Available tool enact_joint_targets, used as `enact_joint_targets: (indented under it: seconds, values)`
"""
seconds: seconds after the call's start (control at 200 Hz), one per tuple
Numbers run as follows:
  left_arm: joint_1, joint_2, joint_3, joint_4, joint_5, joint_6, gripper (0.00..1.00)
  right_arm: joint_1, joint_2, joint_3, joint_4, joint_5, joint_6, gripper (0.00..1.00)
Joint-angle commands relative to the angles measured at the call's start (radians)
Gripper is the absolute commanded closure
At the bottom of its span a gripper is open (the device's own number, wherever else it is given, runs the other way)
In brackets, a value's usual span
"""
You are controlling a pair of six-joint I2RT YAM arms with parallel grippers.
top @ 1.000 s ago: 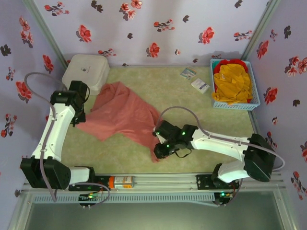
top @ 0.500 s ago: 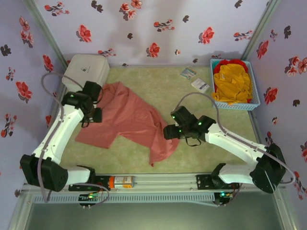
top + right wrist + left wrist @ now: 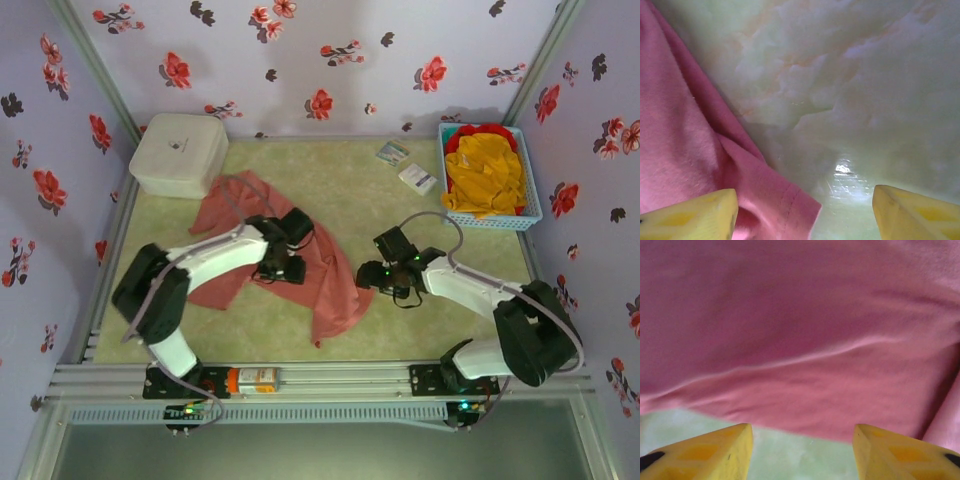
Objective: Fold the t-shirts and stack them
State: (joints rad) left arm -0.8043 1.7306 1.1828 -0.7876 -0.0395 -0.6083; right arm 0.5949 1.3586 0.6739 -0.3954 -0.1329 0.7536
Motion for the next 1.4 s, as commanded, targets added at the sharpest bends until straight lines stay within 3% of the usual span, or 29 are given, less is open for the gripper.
enact_joint_targets:
  seconds: [0.0,0.165,0.26,0.32,0.415,0.46,0.625,0.97,1.205,1.3,1.395]
  values:
    - [-0.032,0.103,0.079,-0.023,-0.033,0.002,0.45,-0.012,-0.005,-0.032,0.087,-0.007,0.067,0.29]
    - [-0.059,0.201,0.106,-0.021,-0.033,0.007,0.48,-0.030,-0.047,-0.070,0.103,-0.017,0.086,0.28]
    - [-0.059,0.239,0.107,-0.025,-0.033,0.011,0.55,-0.049,-0.042,-0.080,0.123,-0.059,0.085,0.28]
    - [-0.058,0.249,0.108,-0.041,-0.042,0.016,0.65,-0.053,-0.033,-0.087,0.155,-0.086,0.080,0.28]
    - [-0.052,0.221,0.095,-0.063,-0.061,0.017,0.93,-0.053,-0.013,-0.090,0.228,-0.141,0.079,0.29]
    - [-0.046,0.196,0.088,-0.074,-0.071,0.015,0.98,-0.053,0.003,-0.088,0.260,-0.166,0.084,0.30]
    - [-0.026,0.104,0.085,-0.122,-0.098,0.016,0.99,-0.031,0.089,-0.069,0.384,-0.284,0.099,0.33]
    - [0.023,0.042,0.077,-0.164,-0.099,0.035,1.00,0.069,0.158,-0.058,0.430,-0.362,0.113,0.39]
    - [0.047,0.035,0.074,-0.165,-0.099,0.050,1.00,0.157,0.122,-0.103,0.442,-0.375,0.146,0.32]
    - [0.052,0.032,0.073,-0.170,-0.100,0.053,1.00,0.178,0.111,-0.120,0.431,-0.337,0.147,0.44]
    - [0.068,0.016,0.069,-0.177,-0.107,0.066,1.00,0.178,0.116,-0.129,0.429,-0.311,0.144,0.65]
